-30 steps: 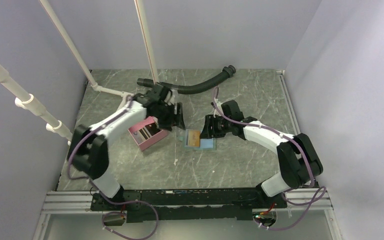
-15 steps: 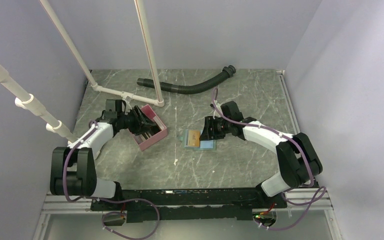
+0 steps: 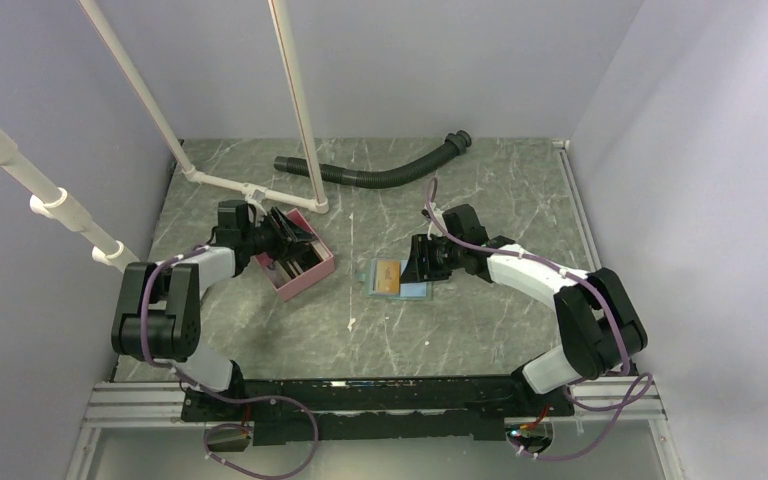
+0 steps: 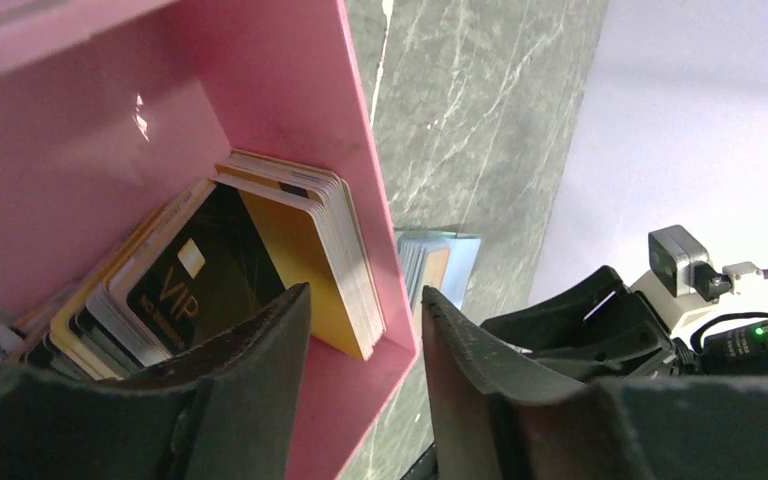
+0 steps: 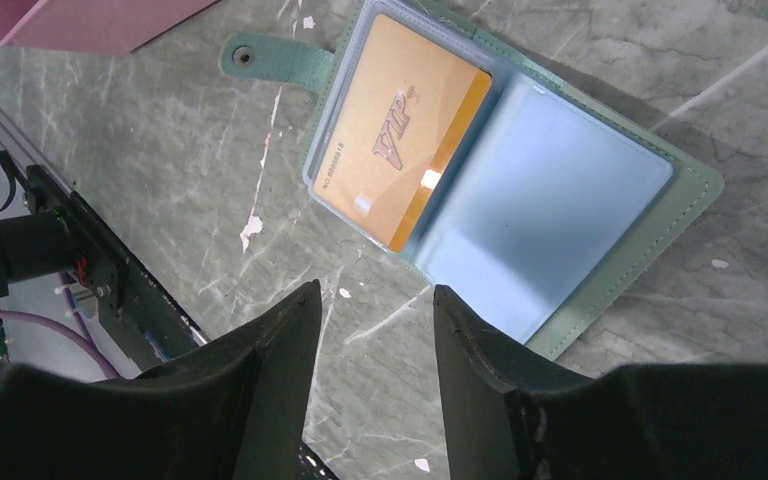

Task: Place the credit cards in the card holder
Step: Pick up the credit card from the storage box.

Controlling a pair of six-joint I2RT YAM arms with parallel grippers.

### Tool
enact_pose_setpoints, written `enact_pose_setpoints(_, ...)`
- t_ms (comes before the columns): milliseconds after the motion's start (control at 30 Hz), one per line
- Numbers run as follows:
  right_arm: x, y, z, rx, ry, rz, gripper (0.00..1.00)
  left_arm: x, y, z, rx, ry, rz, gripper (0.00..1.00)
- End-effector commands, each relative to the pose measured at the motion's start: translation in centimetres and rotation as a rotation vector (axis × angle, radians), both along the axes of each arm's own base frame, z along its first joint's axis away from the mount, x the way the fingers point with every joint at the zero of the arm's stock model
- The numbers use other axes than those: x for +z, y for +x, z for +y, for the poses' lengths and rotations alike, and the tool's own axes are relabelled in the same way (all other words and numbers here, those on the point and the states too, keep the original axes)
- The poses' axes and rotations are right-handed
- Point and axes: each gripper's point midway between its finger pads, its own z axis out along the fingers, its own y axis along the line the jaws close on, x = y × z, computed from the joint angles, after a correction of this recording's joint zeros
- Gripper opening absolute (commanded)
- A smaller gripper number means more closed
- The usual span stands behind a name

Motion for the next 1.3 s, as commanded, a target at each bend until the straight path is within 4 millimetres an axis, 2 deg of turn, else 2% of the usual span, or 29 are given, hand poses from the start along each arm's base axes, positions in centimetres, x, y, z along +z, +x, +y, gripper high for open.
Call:
enact_pose_setpoints(0,1.4,0.4,0.6,0.005,0.040,-0.042,0.47,0.1,1.0,-0.4,-0.006,-0.046,-0.069,0.47)
enact_pose_setpoints(167,1.4,0.3,0.5,0.001,0.038,-0.039,0.46,-0.7,1.0,-0.6,-0.003,-0.072,-0.071,0.41)
enact_pose_setpoints(433,1.6,0.4,0.5,-0.003,0.043,-0.043,0.45,-1.3,1.0,-1.2,-0.021,-0.128,-0.055,0.46)
enact_pose_setpoints(500,1.6,0.4,0.5,-0.003,0.040,-0.045,0.45,-1.2,1.2,-1.3,-0.022,-0.139,-0.058,0.43)
enact_pose_setpoints(767,1.6,0.3,0.4,-0.005,0.040,-0.044,0.45,0.8,1.6,-1.3,-0.028,-0.128,-0.093,0.27)
enact_pose_setpoints(1133,1.6,0.3,0.5,-0.005,0.046,-0.042,0.44,2.7,1.4,-1.1,-0.026,-0.107,-0.109,0.20)
enact_pose_setpoints(1267,1.6,0.2,0.5,-0.005,0.047,-0.039,0.44,2.8,1.1,-1.0,-0.023,-0.107,-0.077,0.10)
